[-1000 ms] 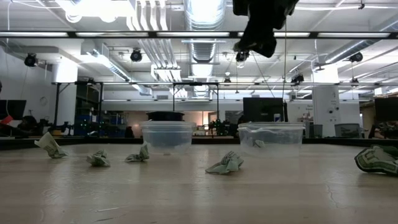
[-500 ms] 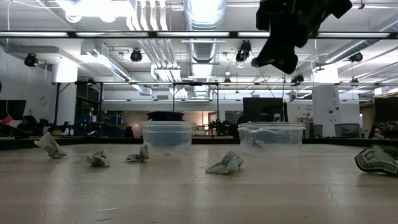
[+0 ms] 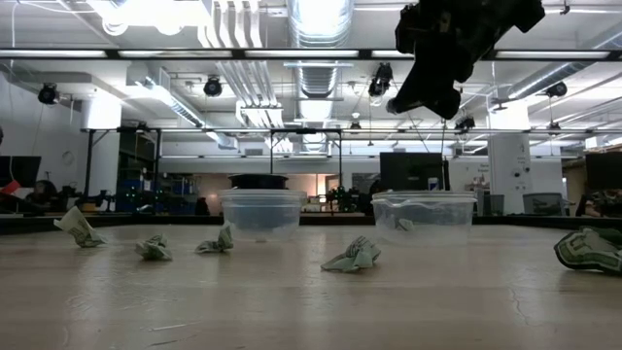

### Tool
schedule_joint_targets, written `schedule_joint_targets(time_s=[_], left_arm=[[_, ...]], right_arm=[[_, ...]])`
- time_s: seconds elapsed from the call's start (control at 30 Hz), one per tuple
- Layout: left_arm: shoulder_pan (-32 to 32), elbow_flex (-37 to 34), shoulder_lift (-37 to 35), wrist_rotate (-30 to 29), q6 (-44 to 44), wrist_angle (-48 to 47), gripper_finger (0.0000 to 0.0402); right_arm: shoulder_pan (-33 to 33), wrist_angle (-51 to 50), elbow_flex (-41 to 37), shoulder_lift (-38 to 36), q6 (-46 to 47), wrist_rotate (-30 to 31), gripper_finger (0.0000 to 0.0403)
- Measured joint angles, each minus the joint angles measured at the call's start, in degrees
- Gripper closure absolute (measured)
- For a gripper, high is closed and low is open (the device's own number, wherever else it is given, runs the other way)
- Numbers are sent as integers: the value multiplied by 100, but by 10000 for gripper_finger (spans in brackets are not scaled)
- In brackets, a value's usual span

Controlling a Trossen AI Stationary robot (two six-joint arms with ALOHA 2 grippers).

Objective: Pick and place Stevia / Truvia into bins
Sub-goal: Put the truvia packet into the oval transparent container

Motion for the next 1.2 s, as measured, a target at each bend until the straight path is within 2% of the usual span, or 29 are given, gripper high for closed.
schedule_joint_targets(time_s=[0.2, 0.43, 0.67, 0.83, 1.03, 1.2], left_arm=[[0, 0, 46, 0, -9, -1, 400], [0, 0, 19, 0, -9, 33, 400], [0, 0, -4, 0, -9, 41, 400], [0, 0, -12, 0, -9, 45, 400], [0, 0, 3, 0, -7, 45, 400], [4, 0, 5, 0, -7, 45, 400]], right_arm=[[-4, -5, 4, -2, -23, -4, 369], [-4, -94, 7, -7, -12, -7, 314], [-88, -613, 9, -7, 0, -9, 267], [-382, -1178, 9, -7, -165, -10, 249], [-932, -1221, 9, -4, -759, -100, 239], [-1517, -1228, 9, 96, -1336, -521, 238]])
